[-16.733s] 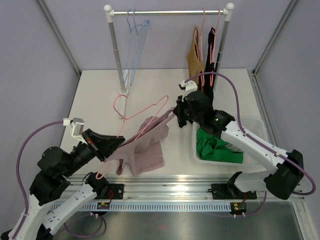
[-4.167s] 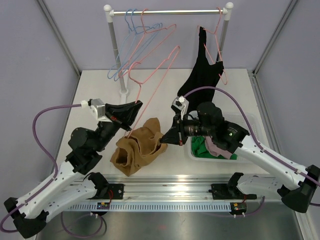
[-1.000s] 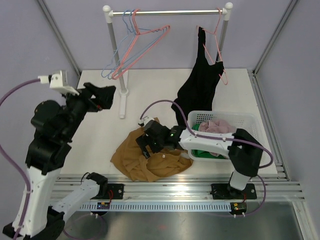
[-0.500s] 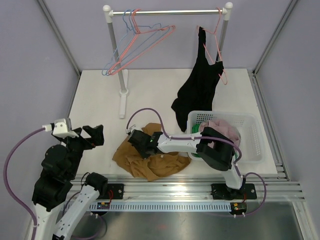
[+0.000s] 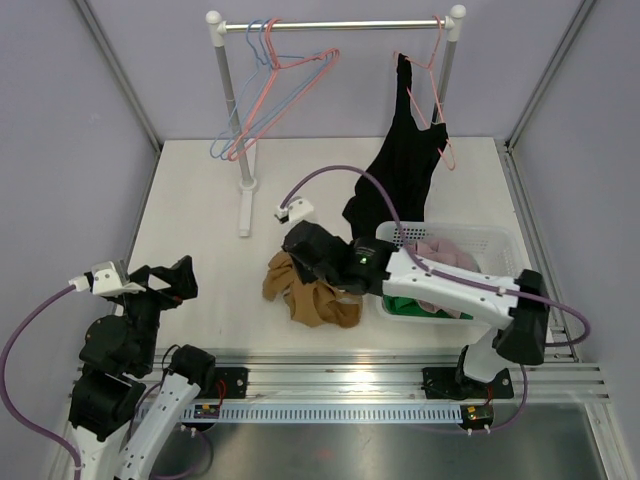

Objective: Remove the tank top from the hanger

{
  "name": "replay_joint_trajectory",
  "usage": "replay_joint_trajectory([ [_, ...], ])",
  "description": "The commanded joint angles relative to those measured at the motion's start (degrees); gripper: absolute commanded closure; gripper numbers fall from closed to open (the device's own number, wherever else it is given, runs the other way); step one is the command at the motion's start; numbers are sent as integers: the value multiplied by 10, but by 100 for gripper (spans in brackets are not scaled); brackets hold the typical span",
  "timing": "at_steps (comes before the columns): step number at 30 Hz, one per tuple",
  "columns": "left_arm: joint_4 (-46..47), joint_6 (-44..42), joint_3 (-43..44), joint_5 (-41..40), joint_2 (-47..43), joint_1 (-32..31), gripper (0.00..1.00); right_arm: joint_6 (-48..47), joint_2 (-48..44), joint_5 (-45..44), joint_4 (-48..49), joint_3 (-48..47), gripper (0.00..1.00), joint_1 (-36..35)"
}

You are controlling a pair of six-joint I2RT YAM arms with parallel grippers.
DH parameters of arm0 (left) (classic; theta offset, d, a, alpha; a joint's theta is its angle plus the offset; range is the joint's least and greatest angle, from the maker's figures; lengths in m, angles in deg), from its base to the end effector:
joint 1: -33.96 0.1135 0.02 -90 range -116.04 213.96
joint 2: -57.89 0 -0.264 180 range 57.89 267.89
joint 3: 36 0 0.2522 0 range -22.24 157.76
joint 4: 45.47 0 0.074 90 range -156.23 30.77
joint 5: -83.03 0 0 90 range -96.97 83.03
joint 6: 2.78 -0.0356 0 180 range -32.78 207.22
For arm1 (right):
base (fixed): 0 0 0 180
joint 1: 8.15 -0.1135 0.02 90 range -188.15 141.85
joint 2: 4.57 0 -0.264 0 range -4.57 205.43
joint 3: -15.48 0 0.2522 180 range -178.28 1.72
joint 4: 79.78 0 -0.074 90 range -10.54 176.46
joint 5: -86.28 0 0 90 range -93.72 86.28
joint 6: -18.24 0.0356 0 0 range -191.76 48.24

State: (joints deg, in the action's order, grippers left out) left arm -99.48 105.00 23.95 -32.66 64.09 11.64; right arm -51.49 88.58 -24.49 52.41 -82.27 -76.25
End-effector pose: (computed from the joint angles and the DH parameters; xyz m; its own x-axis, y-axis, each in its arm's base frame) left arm 0.0177 0.0094 0.3449 0.0140 -0.3032 -0.9528 -0.0573 0.9511 -0.3035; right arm 0.1475 0.3331 0.3239 -0.5067 -0.3920 -0.7678 -0.6349 0.7722 0.0247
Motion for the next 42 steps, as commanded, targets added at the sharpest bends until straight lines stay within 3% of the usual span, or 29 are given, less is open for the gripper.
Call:
replay_joint_trajectory([
  [1, 31, -8, -1, -16, 0, 4, 1, -4, -76, -129, -68, -57, 100, 1],
  [10, 33, -10, -3, -8, -3, 8, 1, 74, -211, -354, -238, -115, 100, 25],
  [14, 38, -12, -4, -4, -3, 11, 1, 118, -269, -410, -292, -94, 100, 65],
  [19, 39, -12, -5, -1, -4, 16, 1, 176, -362, -467, -310, -9, 100, 109],
  [24, 45, -13, -8, 14, -2, 25, 1, 158, -394, -474, -221, 98, 100, 156],
  [27, 45, -13, -7, 19, 0, 33, 1, 154, -366, -416, -208, 126, 100, 242],
  [34, 50, -13, -8, 27, 1, 47, 1, 266, -342, -241, -174, 261, 100, 330],
  [38, 51, -11, -8, 36, 5, 59, 1, 321, -363, -78, -36, 390, 100, 415],
  [42, 47, -10, -7, 36, 1, 62, 1, 349, -331, -50, -29, 418, 100, 485],
])
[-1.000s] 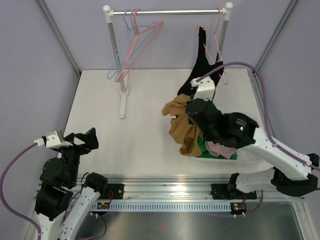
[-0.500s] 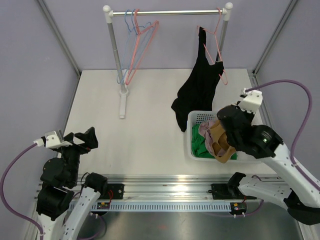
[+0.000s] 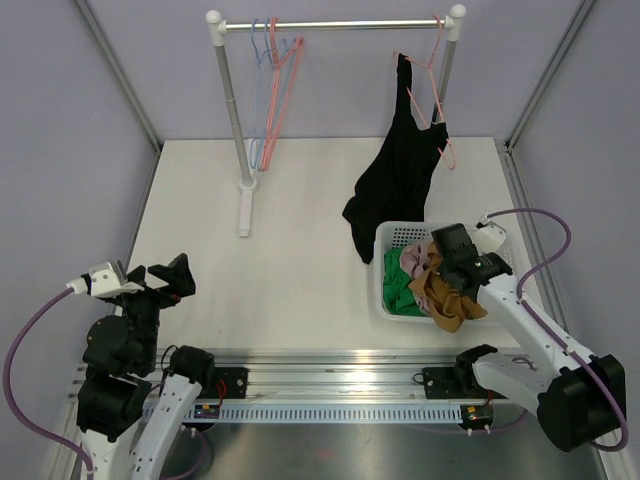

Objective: Remove the tank top from the hanger

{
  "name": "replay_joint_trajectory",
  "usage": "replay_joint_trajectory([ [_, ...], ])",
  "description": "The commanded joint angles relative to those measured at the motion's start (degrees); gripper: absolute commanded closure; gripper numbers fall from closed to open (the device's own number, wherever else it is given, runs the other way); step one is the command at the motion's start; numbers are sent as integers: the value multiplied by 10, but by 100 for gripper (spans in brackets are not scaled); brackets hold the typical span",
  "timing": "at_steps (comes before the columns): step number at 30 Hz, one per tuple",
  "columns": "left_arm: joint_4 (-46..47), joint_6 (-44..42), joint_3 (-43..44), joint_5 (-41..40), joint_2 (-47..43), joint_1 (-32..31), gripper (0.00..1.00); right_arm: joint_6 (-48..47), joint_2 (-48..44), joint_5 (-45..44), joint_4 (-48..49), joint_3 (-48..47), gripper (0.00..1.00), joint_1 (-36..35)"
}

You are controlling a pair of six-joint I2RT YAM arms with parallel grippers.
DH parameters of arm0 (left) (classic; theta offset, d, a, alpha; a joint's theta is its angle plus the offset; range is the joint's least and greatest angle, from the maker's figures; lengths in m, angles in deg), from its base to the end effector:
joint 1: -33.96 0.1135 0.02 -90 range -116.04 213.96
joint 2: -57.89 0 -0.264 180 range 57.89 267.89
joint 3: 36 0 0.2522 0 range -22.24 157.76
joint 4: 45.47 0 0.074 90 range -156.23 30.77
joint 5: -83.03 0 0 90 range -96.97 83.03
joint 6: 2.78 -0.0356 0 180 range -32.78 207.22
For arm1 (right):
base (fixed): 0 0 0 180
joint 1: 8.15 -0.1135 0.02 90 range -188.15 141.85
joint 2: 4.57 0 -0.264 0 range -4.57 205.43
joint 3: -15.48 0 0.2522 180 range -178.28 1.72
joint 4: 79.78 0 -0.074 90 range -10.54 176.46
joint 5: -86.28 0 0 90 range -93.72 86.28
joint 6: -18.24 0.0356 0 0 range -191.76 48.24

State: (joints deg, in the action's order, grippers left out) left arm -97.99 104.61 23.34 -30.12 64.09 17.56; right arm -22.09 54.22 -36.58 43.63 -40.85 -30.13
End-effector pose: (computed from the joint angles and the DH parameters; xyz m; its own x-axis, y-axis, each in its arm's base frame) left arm 0.0189 0.0090 0.3450 0.0450 -0.2997 -0.9530 -0.1090 0.9468 -0.3029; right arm 0.1821 0.0527 0.2394 -0.5571 0.4657 -0.6876 0.5703 0.8164 0.0909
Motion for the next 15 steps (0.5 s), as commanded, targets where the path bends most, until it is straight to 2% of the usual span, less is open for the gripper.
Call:
replay_joint_trajectory([
  [1, 31, -5, 0, 10, 0, 3, 1, 51, 22, 81, 63, 3, 100, 42],
  [6, 26, -2, 1, 3, -9, 3, 1, 14, 93, 108, 42, -26, 100, 61],
  [9, 22, -1, 2, 7, -9, 3, 1, -17, 72, 67, 2, -56, 90, 61],
  [10, 21, -1, 2, 8, -9, 3, 1, -30, 62, 56, -16, -72, 79, 61],
  [11, 20, 0, 3, 10, -7, 3, 1, -35, 39, 47, -25, -80, 62, 61],
  [12, 19, 0, 3, 12, -6, 3, 1, -39, 28, 33, -35, -97, 37, 61],
  [13, 19, 1, 4, 13, 0, 3, 1, -47, 20, 26, -51, -107, 23, 60],
  [15, 18, 2, 5, 12, 4, 3, 1, -55, 0, 10, -73, -144, 17, 61],
])
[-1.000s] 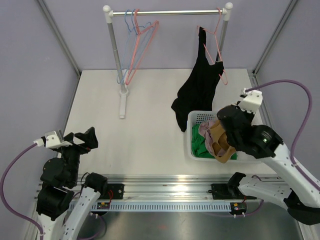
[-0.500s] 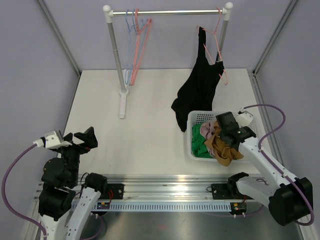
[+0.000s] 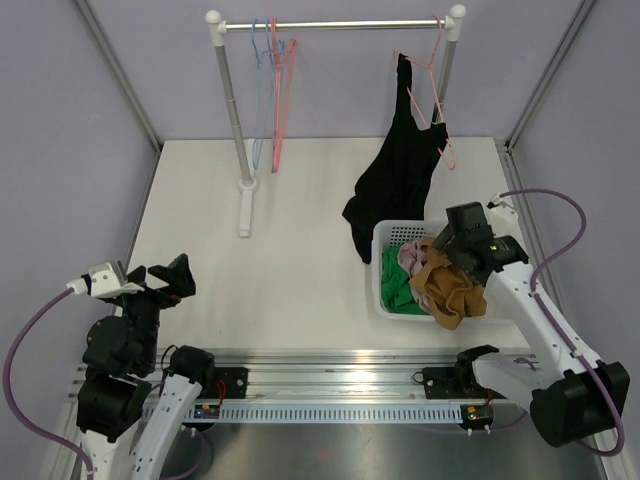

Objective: Remove the tank top from the hanger

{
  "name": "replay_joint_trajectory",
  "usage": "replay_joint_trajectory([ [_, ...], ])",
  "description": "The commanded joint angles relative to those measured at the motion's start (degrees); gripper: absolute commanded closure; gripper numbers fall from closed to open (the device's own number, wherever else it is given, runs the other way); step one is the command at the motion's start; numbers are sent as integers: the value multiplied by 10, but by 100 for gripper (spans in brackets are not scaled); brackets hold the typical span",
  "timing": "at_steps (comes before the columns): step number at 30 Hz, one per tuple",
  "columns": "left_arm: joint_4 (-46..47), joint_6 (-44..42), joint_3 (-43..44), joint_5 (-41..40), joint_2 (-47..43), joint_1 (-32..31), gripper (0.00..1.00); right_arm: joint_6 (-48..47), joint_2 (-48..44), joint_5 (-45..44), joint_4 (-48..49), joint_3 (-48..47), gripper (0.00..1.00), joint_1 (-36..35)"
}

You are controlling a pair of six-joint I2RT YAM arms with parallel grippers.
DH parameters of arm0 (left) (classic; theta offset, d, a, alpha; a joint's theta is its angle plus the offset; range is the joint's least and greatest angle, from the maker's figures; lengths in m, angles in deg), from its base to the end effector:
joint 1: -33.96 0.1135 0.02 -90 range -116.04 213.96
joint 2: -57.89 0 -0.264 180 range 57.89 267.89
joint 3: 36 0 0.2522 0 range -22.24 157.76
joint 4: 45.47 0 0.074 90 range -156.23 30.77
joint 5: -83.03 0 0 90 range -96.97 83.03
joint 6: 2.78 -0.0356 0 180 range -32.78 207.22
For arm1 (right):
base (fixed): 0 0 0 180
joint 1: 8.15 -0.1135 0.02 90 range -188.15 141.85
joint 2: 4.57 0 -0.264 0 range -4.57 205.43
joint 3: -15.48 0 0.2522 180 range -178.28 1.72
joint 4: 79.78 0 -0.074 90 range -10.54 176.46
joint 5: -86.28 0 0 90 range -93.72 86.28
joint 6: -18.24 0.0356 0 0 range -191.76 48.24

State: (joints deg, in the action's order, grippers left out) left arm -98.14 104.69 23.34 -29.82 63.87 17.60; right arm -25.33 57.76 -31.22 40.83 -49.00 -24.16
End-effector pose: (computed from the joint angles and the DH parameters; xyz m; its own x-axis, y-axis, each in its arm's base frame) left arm 0.0180 0.0091 0.3447 0.0449 -0.3015 -0.9524 -0.1043 0.9467 -0.3046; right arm 0.2031 0.0412 0.2680 -0.5604 0.5078 -0.6543 0.5826 0.8032 0.1244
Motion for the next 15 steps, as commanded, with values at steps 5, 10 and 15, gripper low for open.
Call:
replay_joint_trajectory([
  [5, 18, 2, 6, 8, 10, 3, 1, -72, -56, -48, -97, -143, 0, 0],
  [10, 21, 0, 3, 13, 15, 3, 1, -185, -83, 50, -46, -227, 1, 1],
  [15, 21, -2, 4, 24, 33, 3, 1, -271, -17, 83, -22, -341, 0, 1],
])
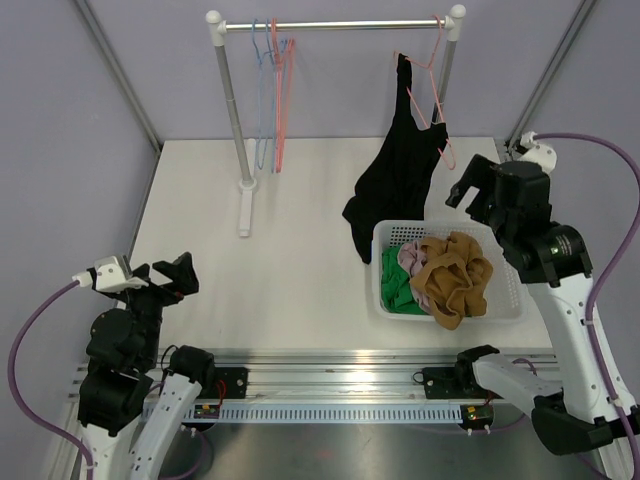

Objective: Remove the tank top from the hanger

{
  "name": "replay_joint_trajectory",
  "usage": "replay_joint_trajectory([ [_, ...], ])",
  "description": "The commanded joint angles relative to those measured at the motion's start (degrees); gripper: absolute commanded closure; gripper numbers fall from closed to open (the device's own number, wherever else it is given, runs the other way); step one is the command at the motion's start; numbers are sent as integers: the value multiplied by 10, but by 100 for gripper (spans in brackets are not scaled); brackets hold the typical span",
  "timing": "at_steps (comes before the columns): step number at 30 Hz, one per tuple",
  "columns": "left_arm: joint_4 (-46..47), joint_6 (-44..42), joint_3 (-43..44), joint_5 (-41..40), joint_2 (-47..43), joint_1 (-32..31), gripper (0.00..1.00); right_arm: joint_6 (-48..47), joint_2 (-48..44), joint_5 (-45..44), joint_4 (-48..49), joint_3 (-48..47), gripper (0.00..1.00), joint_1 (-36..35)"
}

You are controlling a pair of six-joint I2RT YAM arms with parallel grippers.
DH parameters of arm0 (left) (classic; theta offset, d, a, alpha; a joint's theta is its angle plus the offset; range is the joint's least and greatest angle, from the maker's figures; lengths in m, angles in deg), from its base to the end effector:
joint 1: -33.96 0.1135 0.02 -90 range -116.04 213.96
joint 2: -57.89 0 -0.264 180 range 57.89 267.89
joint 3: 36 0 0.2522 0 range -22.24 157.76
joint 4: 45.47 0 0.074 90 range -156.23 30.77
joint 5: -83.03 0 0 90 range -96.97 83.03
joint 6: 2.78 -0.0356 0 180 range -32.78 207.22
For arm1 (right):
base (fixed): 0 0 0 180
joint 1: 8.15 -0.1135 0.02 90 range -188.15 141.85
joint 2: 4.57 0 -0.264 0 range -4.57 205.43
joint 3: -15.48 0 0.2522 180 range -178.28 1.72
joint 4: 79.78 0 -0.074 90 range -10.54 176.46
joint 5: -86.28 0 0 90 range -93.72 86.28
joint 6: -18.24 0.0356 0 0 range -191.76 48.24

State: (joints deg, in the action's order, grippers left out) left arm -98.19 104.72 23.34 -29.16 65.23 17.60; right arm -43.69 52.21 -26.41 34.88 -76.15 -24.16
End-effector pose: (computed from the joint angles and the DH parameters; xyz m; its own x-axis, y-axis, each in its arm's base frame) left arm 0.0233 0.0072 0.3446 0.0190 -0.2958 -0.9551 -0.1005 0.9498 -0.2962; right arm 0.1714 0.0349 0.4243 -0.3997 0.3370 -0.8525 0.2869 0.9293 0.2328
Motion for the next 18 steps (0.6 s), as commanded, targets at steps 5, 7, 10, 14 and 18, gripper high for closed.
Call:
replay_joint_trajectory([
  [5, 22, -4, 2, 30, 26, 3, 1, -207, 174, 71, 46, -191, 2, 0],
  [7, 24, -5, 2, 33, 29, 3, 1, -244, 212, 92, 39, -256, 4, 0],
  [10, 25, -6, 3, 40, 30, 3, 1, -275, 279, 100, 41, -323, 8, 2],
  [14, 24, -7, 2, 51, 30, 3, 1, -307, 370, 114, 39, -404, 13, 6],
  [18, 26, -8, 0, 60, 30, 3, 1, -319, 432, 107, 24, -493, 17, 8],
])
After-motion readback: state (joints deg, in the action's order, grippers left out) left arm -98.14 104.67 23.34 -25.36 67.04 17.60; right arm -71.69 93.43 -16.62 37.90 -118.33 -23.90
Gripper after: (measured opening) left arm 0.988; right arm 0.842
